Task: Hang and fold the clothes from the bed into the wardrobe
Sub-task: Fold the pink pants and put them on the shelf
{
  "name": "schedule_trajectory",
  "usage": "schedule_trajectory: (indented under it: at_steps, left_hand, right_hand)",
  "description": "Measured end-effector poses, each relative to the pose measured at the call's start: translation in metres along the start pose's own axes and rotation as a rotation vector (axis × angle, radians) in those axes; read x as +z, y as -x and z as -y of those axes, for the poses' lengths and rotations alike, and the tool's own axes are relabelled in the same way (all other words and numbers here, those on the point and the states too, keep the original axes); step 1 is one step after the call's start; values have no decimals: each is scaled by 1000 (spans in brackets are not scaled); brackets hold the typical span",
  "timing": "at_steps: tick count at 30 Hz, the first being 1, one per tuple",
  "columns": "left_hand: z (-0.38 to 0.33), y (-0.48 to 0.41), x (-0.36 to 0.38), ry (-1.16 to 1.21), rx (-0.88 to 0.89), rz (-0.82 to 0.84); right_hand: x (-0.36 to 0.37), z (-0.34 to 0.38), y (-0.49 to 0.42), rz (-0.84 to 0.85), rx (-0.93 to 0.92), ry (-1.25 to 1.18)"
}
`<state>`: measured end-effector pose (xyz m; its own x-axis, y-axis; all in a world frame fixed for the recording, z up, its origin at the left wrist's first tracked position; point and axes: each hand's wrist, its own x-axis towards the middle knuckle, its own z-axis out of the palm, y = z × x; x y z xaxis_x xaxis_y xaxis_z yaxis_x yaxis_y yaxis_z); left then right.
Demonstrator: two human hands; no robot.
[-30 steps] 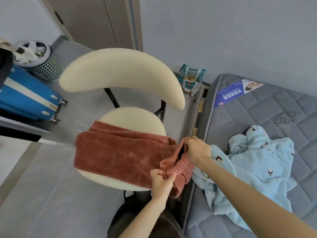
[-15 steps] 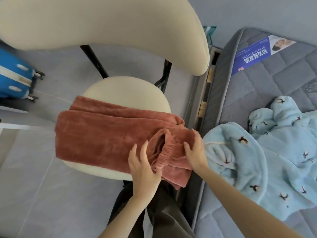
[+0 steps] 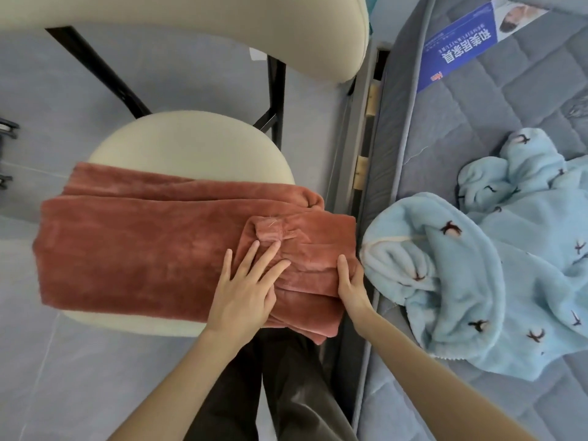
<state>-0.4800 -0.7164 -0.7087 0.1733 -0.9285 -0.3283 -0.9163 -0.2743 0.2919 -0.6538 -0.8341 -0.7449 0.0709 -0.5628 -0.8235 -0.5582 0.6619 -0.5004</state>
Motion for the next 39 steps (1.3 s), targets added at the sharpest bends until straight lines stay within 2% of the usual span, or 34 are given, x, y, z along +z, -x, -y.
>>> schedule_trajectory:
  at_steps: [2, 6, 9, 14, 17, 20, 23, 25, 28, 30, 33, 34, 37, 39]
  left_hand:
    - [3, -1, 0, 35, -16, 9]
    - [2, -2, -1, 137, -55, 31]
    - [-4, -6, -3, 284, -113, 49]
    - [-33, -23, -9, 717, -174, 99]
    - [-48, -28, -10, 724, -137, 104]
    - [-40, -23, -14, 735, -154, 59]
    - [-15, -6, -19, 819, -144, 131]
    - [7, 12, -27, 1025, -192, 175]
    - [43, 39, -46, 1272, -383, 141]
    - [72, 52, -54, 1308, -496, 46]
    - [110, 65, -65, 1294, -678, -37]
    - [119, 68, -69, 1271, -732, -43]
    - [134, 74, -74, 1228, -853, -61]
    - [132, 71, -75, 1029, -796, -194]
  right_hand:
    - [-1, 4, 3, 18, -6, -7]
    - [-13, 13, 13, -43, -140, 1]
    - [-23, 30, 28, -142, -215, 40]
    - [-47, 70, 58, -341, -365, 181]
    - [-58, 88, 80, -389, -413, 241]
    - [-39, 102, 107, -331, -502, 322]
    - [0, 117, 129, -252, -579, 358]
    - [29, 126, 138, -187, -620, 352]
    - [79, 136, 142, -72, -686, 355]
    - [115, 141, 141, 16, -697, 365]
    - [157, 142, 133, 189, -616, 319]
    - [163, 140, 131, 187, -638, 321]
    - [163, 125, 119, -24, -839, 537]
    - [155, 112, 110, -116, -887, 755]
